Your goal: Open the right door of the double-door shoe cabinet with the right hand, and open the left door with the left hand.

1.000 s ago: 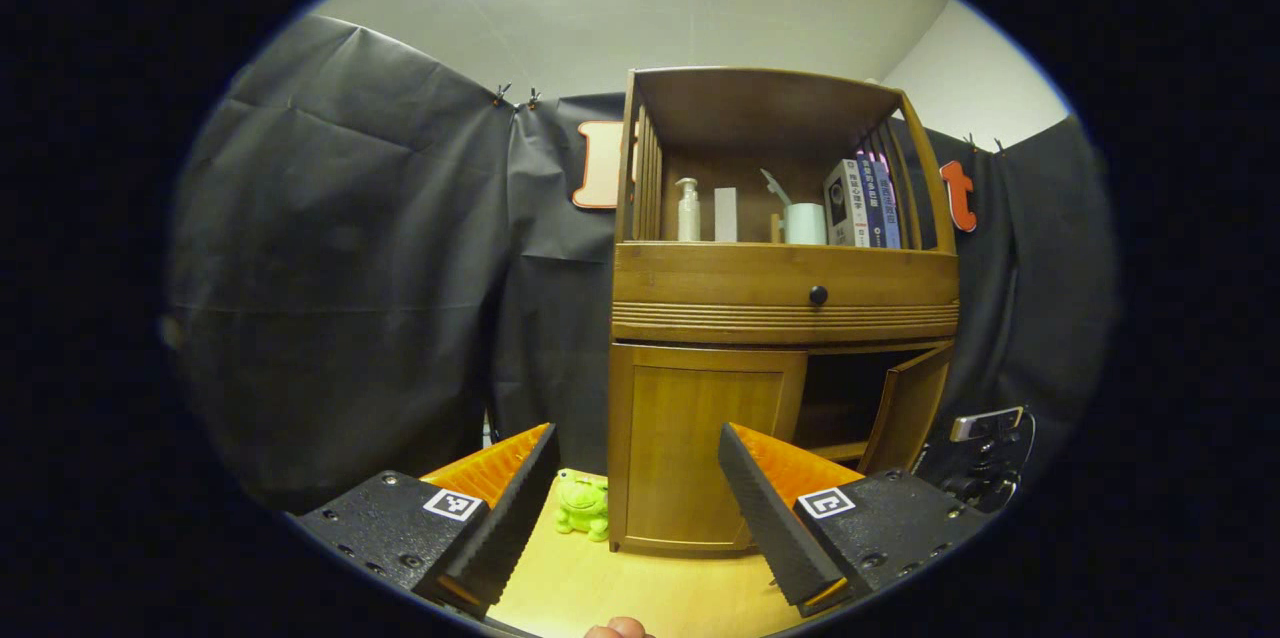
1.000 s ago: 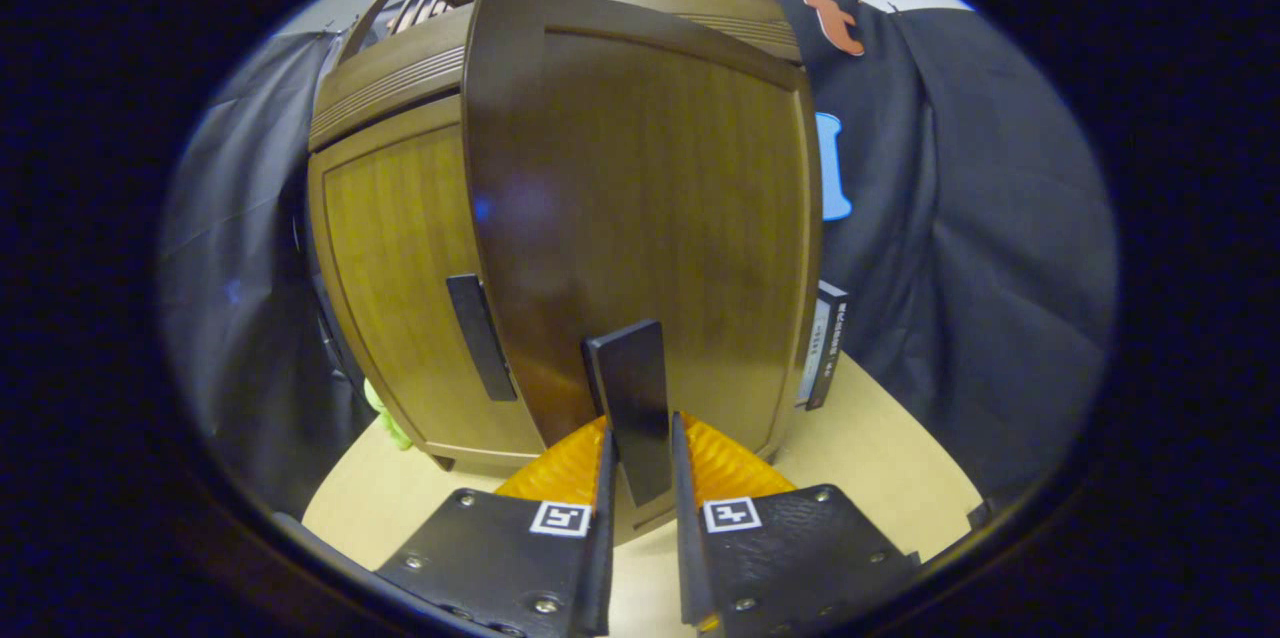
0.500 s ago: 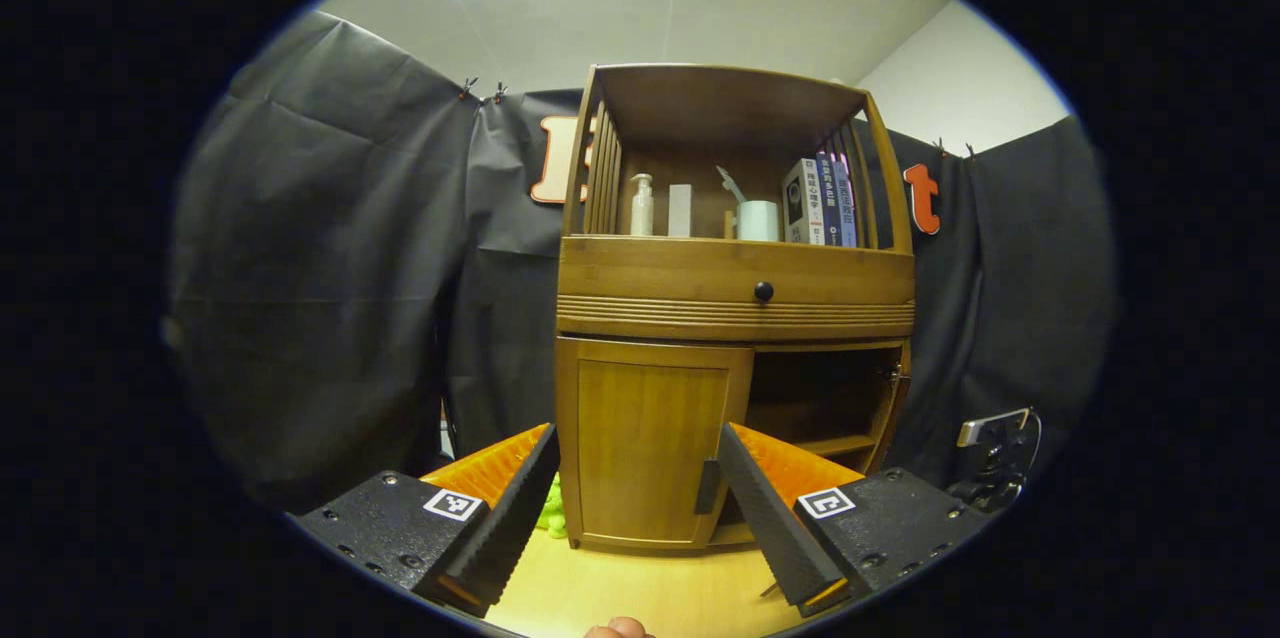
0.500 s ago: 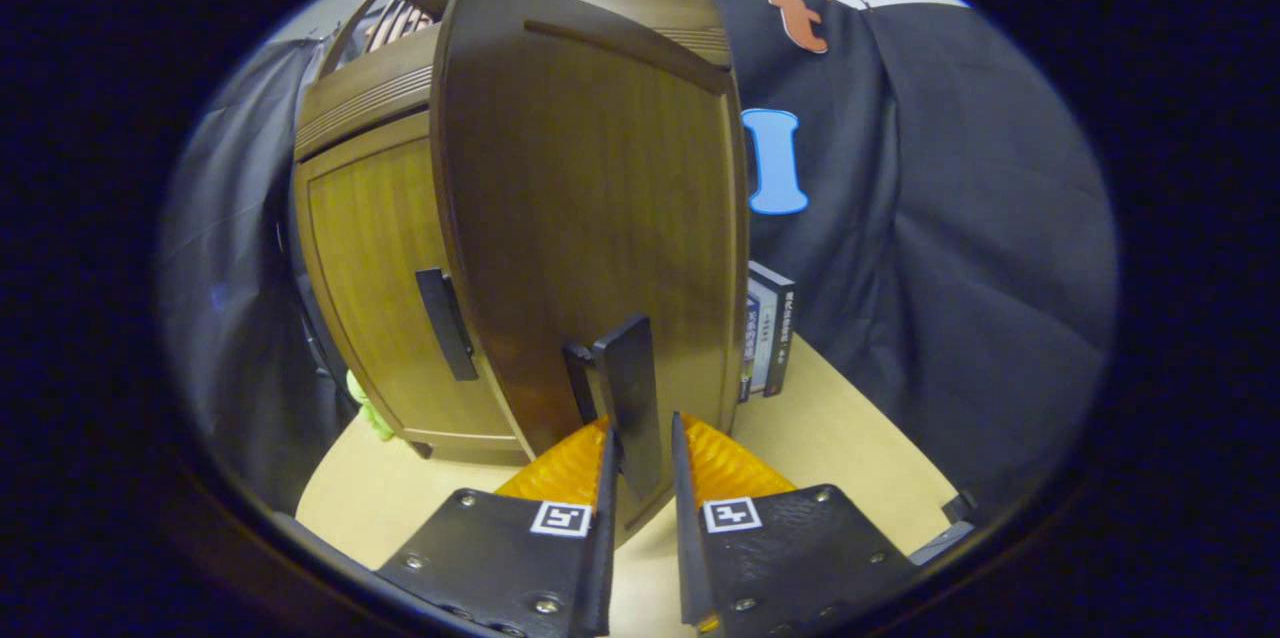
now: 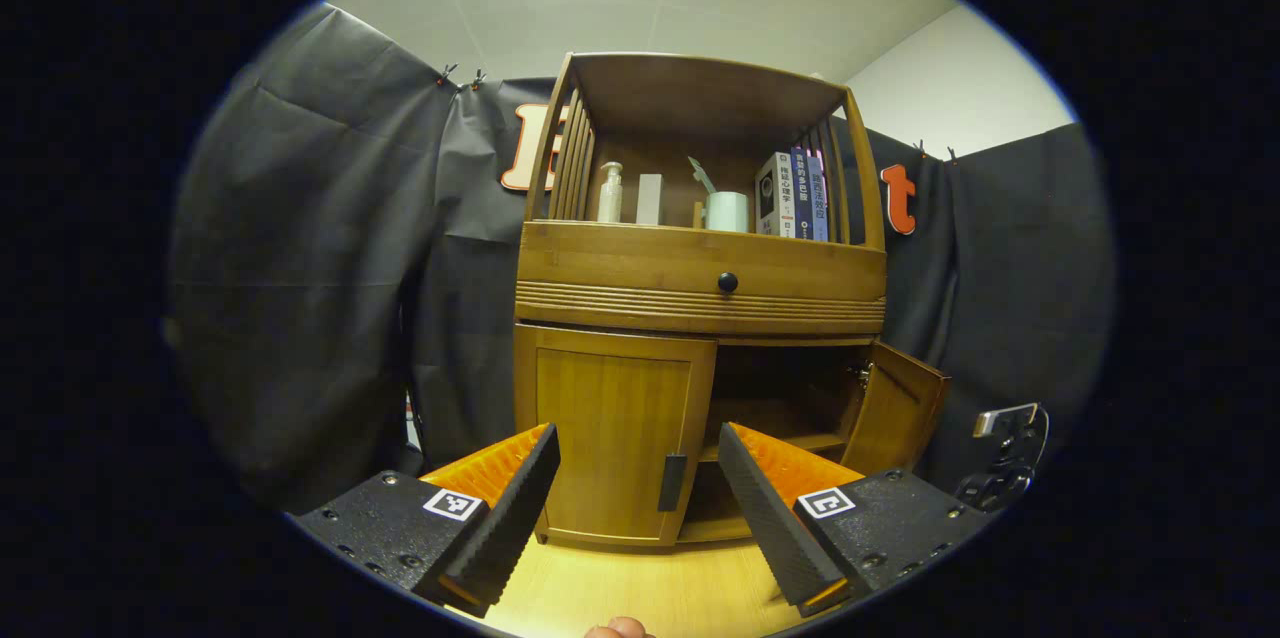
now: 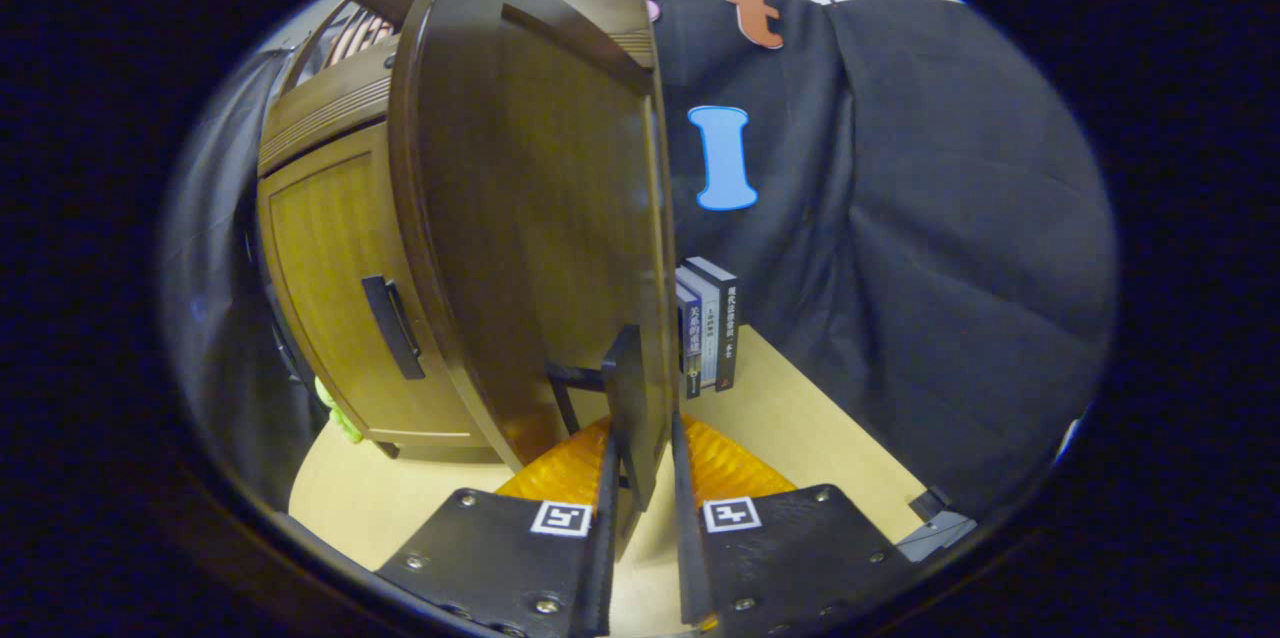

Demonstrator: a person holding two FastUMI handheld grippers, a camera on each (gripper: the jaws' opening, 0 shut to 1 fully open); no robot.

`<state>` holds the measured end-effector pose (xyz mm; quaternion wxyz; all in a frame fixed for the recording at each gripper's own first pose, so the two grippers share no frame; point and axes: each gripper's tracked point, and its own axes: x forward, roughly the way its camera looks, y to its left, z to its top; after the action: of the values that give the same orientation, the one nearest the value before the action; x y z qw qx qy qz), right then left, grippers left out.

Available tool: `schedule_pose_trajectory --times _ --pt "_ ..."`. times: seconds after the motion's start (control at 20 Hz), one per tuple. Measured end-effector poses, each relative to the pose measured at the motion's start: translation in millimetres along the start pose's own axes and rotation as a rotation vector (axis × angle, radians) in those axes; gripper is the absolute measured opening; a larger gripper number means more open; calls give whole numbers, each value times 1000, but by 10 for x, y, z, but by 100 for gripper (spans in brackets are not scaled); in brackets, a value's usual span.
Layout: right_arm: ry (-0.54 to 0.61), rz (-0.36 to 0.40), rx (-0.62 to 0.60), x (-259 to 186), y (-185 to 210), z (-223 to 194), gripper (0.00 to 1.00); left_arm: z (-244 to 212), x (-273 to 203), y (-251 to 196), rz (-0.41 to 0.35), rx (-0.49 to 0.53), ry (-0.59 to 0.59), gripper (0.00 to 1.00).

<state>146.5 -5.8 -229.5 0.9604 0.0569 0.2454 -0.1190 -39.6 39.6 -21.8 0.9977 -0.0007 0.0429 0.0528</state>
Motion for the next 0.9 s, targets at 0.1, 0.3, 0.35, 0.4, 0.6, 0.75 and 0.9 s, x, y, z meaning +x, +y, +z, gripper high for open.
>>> schedule_pose_trajectory --times 0.1,0.3,0.35,0.4,0.6,0.75,0.9 --pt "4 -36 -2 -95 -156 40 31 -1 32 -57 -18 -6 1 99" --pt "-3 -18 11 15 -368 35 10 -81 127 -215 -60 -18 10 99" --pt "-9 -14 2 -13 -396 38 11 -115 162 -250 -69 -19 17 99" --pt "-16 -12 -9 -22 -418 42 10 -150 207 -281 -77 -20 21 99" --pt "-37 -27 -31 -90 -579 91 10 -365 400 -369 -98 -15 59 99" --pt "-35 -40 -27 -101 -710 115 11 -511 565 -414 -105 -3 79 98" --pt "-43 -69 -41 -130 -856 160 11 -711 776 -434 -109 18 106 98"
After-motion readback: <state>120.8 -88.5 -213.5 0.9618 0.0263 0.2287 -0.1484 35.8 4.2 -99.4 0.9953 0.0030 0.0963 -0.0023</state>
